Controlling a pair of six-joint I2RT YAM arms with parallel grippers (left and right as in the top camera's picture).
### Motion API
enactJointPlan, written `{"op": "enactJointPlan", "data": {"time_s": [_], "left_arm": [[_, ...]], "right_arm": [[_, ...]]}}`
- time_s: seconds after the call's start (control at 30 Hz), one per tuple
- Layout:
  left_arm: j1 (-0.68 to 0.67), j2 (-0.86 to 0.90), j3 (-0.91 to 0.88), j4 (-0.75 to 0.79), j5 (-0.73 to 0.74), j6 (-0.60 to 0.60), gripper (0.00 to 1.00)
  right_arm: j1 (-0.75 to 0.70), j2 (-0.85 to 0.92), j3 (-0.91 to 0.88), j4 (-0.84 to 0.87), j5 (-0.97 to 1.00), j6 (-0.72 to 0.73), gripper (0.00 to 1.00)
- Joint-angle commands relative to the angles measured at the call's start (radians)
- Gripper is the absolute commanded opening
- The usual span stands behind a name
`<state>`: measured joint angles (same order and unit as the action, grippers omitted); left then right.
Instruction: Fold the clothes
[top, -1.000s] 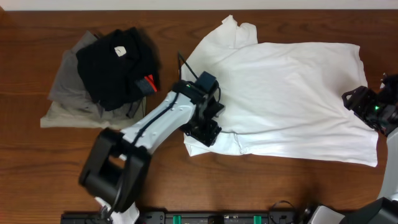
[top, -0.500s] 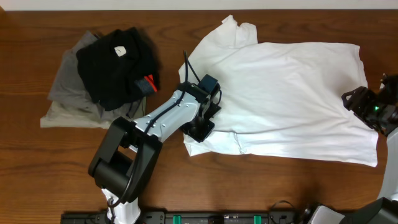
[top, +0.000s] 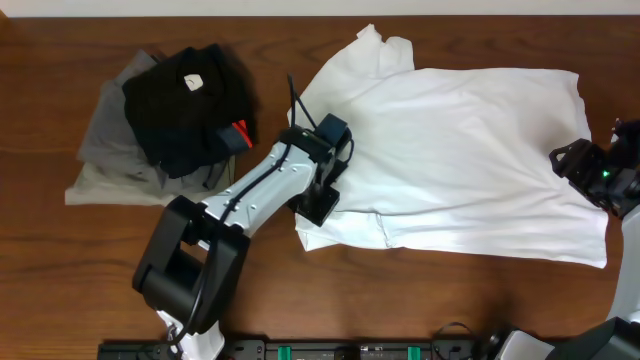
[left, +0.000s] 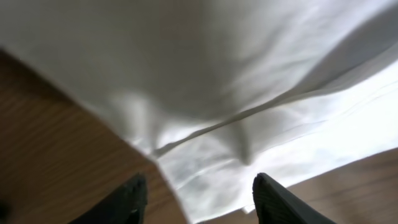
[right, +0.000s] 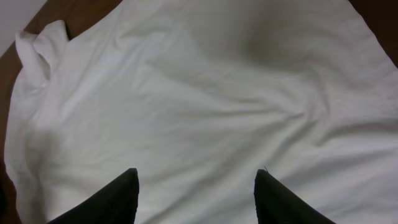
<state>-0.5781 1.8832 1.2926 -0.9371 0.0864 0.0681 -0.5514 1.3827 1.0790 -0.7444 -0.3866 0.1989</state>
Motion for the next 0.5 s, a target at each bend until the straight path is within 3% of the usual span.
{"op": "enactJointPlan", "data": {"time_s": [0.0, 0.2, 0.47], "left_arm": [[0.04, -0.014, 0.016, -0.008, -0.039, -0.073, 0.58], [0.103, -0.013, -0.023, 0.015, 0.151, -0.07, 0.58], [0.145, -0.007, -0.047, 0.022, 0.274, -0.061, 0.57]], "right_arm": [[-0.004, -0.01, 0.005, -0.004, -0.011, 0.01, 0.58], [-0.003, -0.01, 0.005, -0.005, -0.014, 0.01, 0.58], [-0.004, -0.01, 0.005, -0.006, -0.015, 0.011, 0.57]]}}
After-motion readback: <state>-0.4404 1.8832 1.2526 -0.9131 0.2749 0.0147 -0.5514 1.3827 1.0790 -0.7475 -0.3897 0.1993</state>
